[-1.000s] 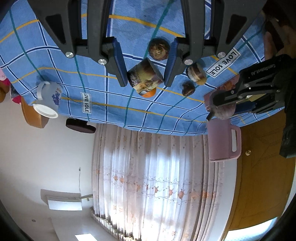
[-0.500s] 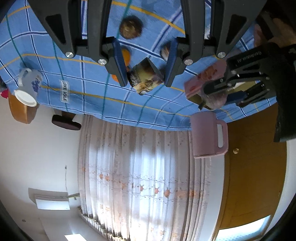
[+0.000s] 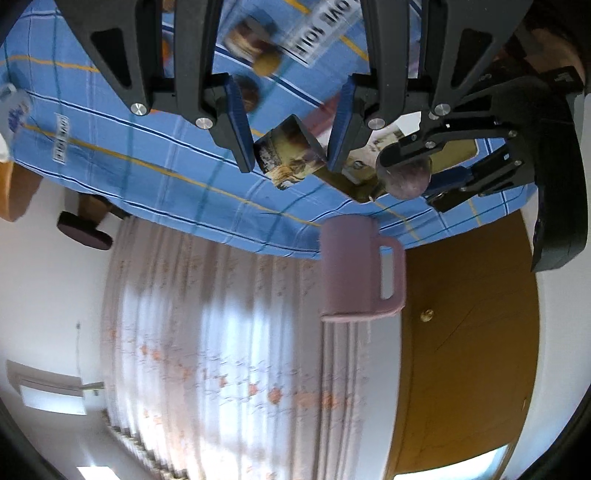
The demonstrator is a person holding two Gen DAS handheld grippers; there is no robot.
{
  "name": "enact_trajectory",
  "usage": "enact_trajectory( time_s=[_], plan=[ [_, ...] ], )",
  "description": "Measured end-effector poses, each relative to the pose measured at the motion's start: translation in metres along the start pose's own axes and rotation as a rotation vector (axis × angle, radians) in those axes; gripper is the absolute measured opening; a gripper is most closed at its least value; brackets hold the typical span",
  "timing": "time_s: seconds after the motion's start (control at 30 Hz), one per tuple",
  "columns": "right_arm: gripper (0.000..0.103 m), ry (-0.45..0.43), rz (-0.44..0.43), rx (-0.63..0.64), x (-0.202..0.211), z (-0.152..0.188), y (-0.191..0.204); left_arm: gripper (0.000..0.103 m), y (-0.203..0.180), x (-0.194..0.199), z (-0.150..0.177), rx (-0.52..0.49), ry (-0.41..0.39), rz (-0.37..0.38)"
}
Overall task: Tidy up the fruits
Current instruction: 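Carry the purple fruit with the left tool while the right tool carries the cylinder over the tin, then open both tools to drop the purple fruit and printed cylinder into the tin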
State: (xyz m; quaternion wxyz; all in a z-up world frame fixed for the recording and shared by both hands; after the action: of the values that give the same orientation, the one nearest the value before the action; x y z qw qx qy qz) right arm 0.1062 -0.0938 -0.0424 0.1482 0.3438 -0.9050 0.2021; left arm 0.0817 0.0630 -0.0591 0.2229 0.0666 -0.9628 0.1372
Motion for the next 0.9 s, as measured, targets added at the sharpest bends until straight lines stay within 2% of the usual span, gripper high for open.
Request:
enact_trajectory(
  time_s=[0.13,0.33,0.63,0.9],
  plan=[
    [0.043,0.03,-0.051,0.023,-0.027,-0.006,0.022,0.053,0.026,-0.007,-0.001,0.028,0.017,-0.042],
    [0.043,0.062,-0.106,0.042,-0.05,-0.007,0.048,0.052,0.049,-0.013,0.002,0.047,0.042,-0.064],
    [0.043,0.129,-0.156,0.04,-0.075,0.002,0.061,0.053,0.057,-0.022,0.008,0.041,0.094,-0.066],
    [0.043,0.182,-0.208,0.05,-0.088,0.013,0.076,0.053,0.063,-0.024,0.009,0.042,0.105,-0.091]
  ],
)
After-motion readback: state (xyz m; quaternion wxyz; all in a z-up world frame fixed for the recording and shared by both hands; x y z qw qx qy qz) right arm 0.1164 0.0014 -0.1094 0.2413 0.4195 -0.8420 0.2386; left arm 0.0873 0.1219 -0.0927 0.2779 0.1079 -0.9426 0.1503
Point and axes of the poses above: each gripper's, at about its wrist camera, not at the fingertips, and x roughly against the way its jaws point, y to its left, z to its underside, the point moved 5 cm from there along -x, roughly the way its jaws point, and after that the axes turned 14 degrees about x, right-handed, at the moved point
